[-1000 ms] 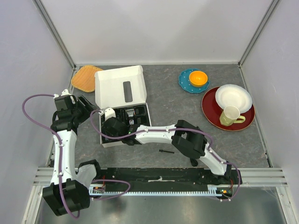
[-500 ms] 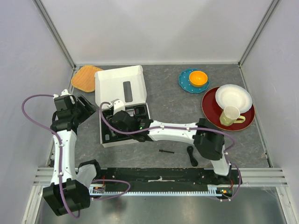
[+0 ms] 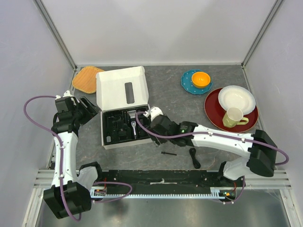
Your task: Sort the hair-cutting tools
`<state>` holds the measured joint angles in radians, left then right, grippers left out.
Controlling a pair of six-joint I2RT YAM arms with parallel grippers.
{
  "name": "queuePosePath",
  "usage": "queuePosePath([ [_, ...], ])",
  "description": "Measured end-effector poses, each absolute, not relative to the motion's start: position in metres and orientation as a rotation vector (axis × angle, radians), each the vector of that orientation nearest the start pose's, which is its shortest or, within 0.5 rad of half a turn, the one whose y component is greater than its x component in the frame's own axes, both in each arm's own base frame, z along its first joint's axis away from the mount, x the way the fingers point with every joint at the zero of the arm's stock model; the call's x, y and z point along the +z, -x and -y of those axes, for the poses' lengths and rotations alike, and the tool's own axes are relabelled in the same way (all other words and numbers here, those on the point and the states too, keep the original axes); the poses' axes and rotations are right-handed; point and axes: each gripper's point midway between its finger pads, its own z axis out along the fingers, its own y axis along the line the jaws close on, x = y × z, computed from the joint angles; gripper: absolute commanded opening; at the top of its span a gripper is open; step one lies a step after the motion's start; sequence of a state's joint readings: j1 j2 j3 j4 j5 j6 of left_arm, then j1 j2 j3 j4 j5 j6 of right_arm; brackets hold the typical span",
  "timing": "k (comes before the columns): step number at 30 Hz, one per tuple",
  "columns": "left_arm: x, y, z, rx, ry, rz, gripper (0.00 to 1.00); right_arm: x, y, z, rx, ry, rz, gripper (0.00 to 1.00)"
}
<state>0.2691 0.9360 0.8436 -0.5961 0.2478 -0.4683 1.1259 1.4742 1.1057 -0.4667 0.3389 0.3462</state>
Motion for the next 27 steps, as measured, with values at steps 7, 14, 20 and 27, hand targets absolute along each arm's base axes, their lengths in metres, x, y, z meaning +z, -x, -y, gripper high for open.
queuePosePath([
  [7, 0.183, -0.281, -0.010, -0.410, 0.679, -2.157, 0.72, 0.101, -0.166, -0.272, 0.215, 0.976, -2.361, 0.77],
  [14, 0.183, -0.281, -0.008, -0.425, 0.672, -2.159, 0.72, 0.068, -0.150, -0.262, 0.169, 1.190, -2.419, 0.74],
  [20, 0.181, -0.280, -0.007, -0.430, 0.672, -2.164, 0.72, 0.041, -0.142, -0.260, 0.145, 1.332, -2.470, 0.70],
  [27, 0.179, -0.280, -0.008, -0.428, 0.680, -2.169, 0.72, 0.023, -0.141, -0.261, 0.133, 1.478, -2.508, 0.66],
])
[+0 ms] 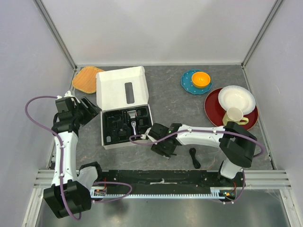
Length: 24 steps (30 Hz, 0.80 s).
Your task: Sort the hair-cutting tools
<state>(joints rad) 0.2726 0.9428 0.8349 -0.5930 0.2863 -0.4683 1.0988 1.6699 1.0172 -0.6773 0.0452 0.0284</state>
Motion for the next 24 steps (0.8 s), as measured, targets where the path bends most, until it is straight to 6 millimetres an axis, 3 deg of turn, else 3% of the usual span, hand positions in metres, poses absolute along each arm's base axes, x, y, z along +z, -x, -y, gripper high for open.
queuePosePath([
  [4, 0.179, -0.280, -0.008, -0.429, 0.680, -2.170, 0.72, 0.023, -0.147, -0.262, 0.144, 1.490, -2.518, 0.63],
  [10, 0.178, -0.281, -0.008, -0.430, 0.683, -2.175, 0.72, 0.013, -0.151, -0.261, 0.142, 1.495, -2.567, 0.40],
  [21, 0.177, -0.281, -0.008, -0.429, 0.683, -2.175, 0.72, 0.012, -0.150, -0.263, 0.137, 1.468, -2.610, 0.21],
  [24, 0.177, -0.281, -0.008, -0.429, 0.683, -2.175, 0.72, 0.012, -0.152, -0.263, 0.124, 1.409, -2.642, 0.09],
])
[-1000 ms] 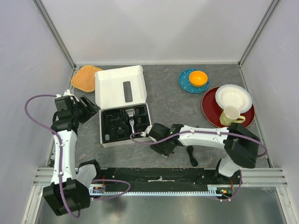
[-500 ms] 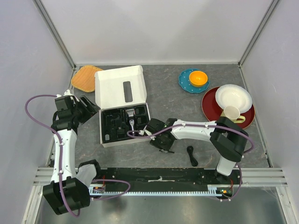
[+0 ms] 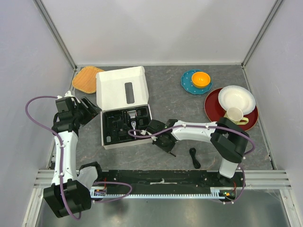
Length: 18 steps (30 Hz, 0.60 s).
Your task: Sort the hair-cutting tools
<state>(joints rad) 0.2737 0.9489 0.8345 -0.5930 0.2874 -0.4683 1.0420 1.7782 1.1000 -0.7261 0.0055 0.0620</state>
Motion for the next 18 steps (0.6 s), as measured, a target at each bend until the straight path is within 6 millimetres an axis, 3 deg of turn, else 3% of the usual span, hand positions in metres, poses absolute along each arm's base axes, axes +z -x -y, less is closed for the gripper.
queuePosePath([
  [2, 0.177, -0.281, -0.008, -0.429, 0.683, -2.175, 0.72, 0.012, -0.153, -0.262, 0.120, 1.365, -2.661, 0.00],
  [12, 0.177, -0.281, -0.008, -0.429, 0.683, -2.175, 0.72, 0.015, -0.169, -0.264, 0.119, 1.231, -2.665, 0.00],
  [18, 0.178, -0.280, -0.009, -0.427, 0.683, -2.171, 0.72, 0.028, -0.181, -0.270, 0.163, 1.140, -2.637, 0.00],
])
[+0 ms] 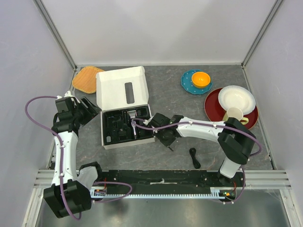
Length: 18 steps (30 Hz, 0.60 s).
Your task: Sort the hair-cutting tools
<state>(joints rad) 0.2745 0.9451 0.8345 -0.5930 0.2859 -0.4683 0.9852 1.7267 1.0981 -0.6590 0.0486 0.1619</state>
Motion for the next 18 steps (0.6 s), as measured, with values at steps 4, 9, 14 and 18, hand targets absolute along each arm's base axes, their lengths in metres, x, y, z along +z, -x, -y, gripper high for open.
queuePosePath([
  [4, 0.179, -0.280, -0.009, -0.425, 0.684, -2.169, 0.72, 0.043, -0.186, -0.272, 0.202, 1.066, -2.619, 0.00],
  [9, 0.179, -0.280, -0.010, -0.422, 0.686, -2.169, 0.72, 0.069, -0.196, -0.270, 0.220, 0.948, -2.586, 0.00],
  [14, 0.177, -0.280, -0.014, -0.394, 0.700, -2.169, 0.72, 0.114, -0.215, -0.287, 0.293, 0.830, -2.495, 0.00],
  [18, 0.174, -0.279, -0.020, -0.356, 0.724, -2.166, 0.72, 0.155, -0.232, -0.317, 0.417, 0.735, -2.396, 0.00],
])
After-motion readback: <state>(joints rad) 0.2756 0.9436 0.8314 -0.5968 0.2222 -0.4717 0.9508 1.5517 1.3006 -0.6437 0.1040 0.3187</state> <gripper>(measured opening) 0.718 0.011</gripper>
